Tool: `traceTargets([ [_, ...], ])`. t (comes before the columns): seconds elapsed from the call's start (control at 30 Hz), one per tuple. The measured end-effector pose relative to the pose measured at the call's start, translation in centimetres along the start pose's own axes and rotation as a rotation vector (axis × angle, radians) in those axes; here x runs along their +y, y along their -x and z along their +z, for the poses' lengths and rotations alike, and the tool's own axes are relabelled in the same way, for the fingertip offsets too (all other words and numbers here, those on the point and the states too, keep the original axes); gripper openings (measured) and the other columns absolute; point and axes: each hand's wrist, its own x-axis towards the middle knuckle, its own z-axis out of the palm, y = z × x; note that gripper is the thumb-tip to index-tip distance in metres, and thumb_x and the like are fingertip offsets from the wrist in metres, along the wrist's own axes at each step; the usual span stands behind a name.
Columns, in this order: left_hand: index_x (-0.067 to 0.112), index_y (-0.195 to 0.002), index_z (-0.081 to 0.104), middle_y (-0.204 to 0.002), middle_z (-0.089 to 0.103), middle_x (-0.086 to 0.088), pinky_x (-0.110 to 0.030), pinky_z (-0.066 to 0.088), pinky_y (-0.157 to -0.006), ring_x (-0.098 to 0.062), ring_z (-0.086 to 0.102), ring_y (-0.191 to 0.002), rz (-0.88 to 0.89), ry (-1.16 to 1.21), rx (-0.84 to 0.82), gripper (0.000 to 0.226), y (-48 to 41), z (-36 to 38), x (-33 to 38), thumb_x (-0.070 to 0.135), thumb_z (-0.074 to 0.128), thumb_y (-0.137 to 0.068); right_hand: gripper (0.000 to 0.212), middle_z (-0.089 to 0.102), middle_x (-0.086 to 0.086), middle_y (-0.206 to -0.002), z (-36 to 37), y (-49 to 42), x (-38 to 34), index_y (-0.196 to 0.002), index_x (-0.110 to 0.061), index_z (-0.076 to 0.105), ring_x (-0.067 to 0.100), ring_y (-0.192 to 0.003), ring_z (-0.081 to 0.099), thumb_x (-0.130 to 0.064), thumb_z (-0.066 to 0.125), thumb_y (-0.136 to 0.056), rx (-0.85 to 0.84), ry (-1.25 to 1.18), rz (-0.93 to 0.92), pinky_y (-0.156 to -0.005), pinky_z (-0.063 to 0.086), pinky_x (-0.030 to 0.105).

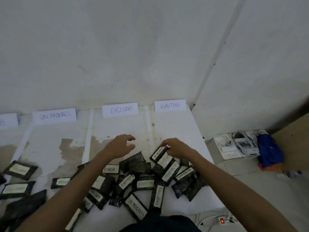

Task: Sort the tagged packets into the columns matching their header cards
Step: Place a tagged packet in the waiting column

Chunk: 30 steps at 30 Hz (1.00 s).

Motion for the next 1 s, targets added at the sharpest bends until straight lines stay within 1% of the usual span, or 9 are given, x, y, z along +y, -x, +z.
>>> traceTargets([
  [0.13, 0.019, -0.126, 0.051, -0.129, 0.053, -0.002, -0.034, 0.042, -0.099, -0.018, 0.05, -0.116, -0.084, 0.0, -0.067, 0.037, -0.3, 4.2, -0.6, 0.029, 0.053, -0.091, 0.055, 0.05, 0.006, -0.136, 2.8, 0.0, 2.5, -0.13, -0.021, 0.051, 0.026, -0.12, 0.048, 0.001, 0.056, -0.08, -0.136, 0.3, -0.065, -0.094, 0.045, 0.041],
  [0.2, 0.019, -0.127, 0.05, -0.126, 0.053, -0.003, -0.035, 0.042, -0.098, -0.02, 0.049, -0.117, -0.134, 0.014, -0.078, 0.039, -0.1, 6.3, -1.1, 0.028, 0.053, -0.09, 0.06, 0.045, 0.006, -0.142, 3.9, -0.1, 3.9, -0.134, -0.021, 0.047, 0.028, -0.127, 0.041, 0.004, 0.052, -0.08, -0.133, 0.378, -0.122, -0.098, 0.042, 0.042],
  [0.27, 0.018, -0.128, 0.05, -0.121, 0.054, -0.005, -0.036, 0.044, -0.095, -0.024, 0.049, -0.115, -0.148, 0.009, -0.061, 0.041, 0.1, 7.9, -1.3, 0.028, 0.053, -0.088, 0.057, 0.043, 0.008, -0.142, 4.5, -0.1, 4.8, -0.136, -0.018, 0.045, 0.029, -0.129, 0.037, 0.004, 0.049, -0.083, -0.106, 0.453, -0.164, -0.099, 0.039, 0.042],
  [0.37, 0.017, -0.128, 0.051, -0.123, 0.053, -0.007, -0.035, 0.044, -0.093, -0.023, 0.049, -0.113, -0.167, 0.029, -0.034, 0.041, 0.2, 9.8, -1.3, 0.026, 0.055, -0.088, 0.051, 0.043, 0.013, -0.136, 5.3, -0.4, 5.3, -0.135, -0.016, 0.045, 0.033, -0.122, 0.039, 0.001, 0.049, -0.087, -0.059, 0.518, -0.185, -0.094, 0.038, 0.044],
  [0.47, 0.017, -0.128, 0.05, -0.126, 0.052, -0.006, -0.034, 0.044, -0.093, -0.023, 0.048, -0.114, -0.161, 0.017, -0.026, 0.041, -0.5, 10.5, -1.2, 0.024, 0.054, -0.088, 0.047, 0.04, 0.016, -0.134, 5.4, -1.3, 5.4, -0.129, -0.013, 0.048, 0.035, -0.117, 0.039, -0.004, 0.054, -0.083, -0.091, 0.574, -0.178, -0.095, 0.036, 0.045],
  [0.57, 0.02, -0.128, 0.05, -0.127, 0.051, -0.003, -0.037, 0.046, -0.094, -0.023, 0.048, -0.116, -0.139, 0.024, 0.006, 0.04, -2.4, 10.3, -0.9, 0.024, 0.054, -0.088, 0.048, 0.041, 0.013, -0.132, 4.7, -2.4, 5.5, -0.124, -0.013, 0.046, 0.032, -0.116, 0.04, -0.006, 0.06, -0.079, -0.138, 0.625, -0.21, -0.095, 0.036, 0.044],
  [0.8, 0.019, -0.13, 0.049, -0.132, 0.049, 0.0, -0.031, 0.039, -0.096, -0.02, 0.046, -0.12, -0.066, 0.007, 0.116, 0.039, -9.7, 8.2, 1.5, 0.023, 0.051, -0.091, 0.054, 0.049, 0.005, -0.121, -1.1, -5.1, 8.4, -0.118, -0.016, 0.047, 0.025, -0.107, 0.046, -0.015, 0.069, -0.068, -0.084, 0.574, -0.199, -0.085, 0.037, 0.036],
  [0.93, 0.017, -0.131, 0.048, -0.134, 0.048, -0.004, -0.035, 0.041, -0.098, -0.023, 0.045, -0.12, -0.052, 0.02, 0.094, 0.04, -15.0, 7.7, 2.5, 0.021, 0.051, -0.091, 0.064, 0.048, 0.005, -0.125, -4.8, -7.3, 12.2, -0.129, -0.018, 0.047, 0.027, -0.111, 0.045, -0.02, 0.071, -0.07, -0.005, 0.456, -0.084, -0.085, 0.037, 0.036],
  [1.0, 0.016, -0.131, 0.048, -0.133, 0.048, -0.006, -0.037, 0.041, -0.098, -0.025, 0.045, -0.121, -0.043, 0.013, 0.082, 0.041, -17.6, 7.9, 2.9, 0.02, 0.052, -0.09, 0.062, 0.049, 0.009, -0.122, -6.2, -8.6, 14.3, -0.128, -0.015, 0.051, 0.03, -0.108, 0.047, -0.019, 0.073, -0.07, 0.052, 0.413, -0.027, -0.082, 0.036, 0.035],
])
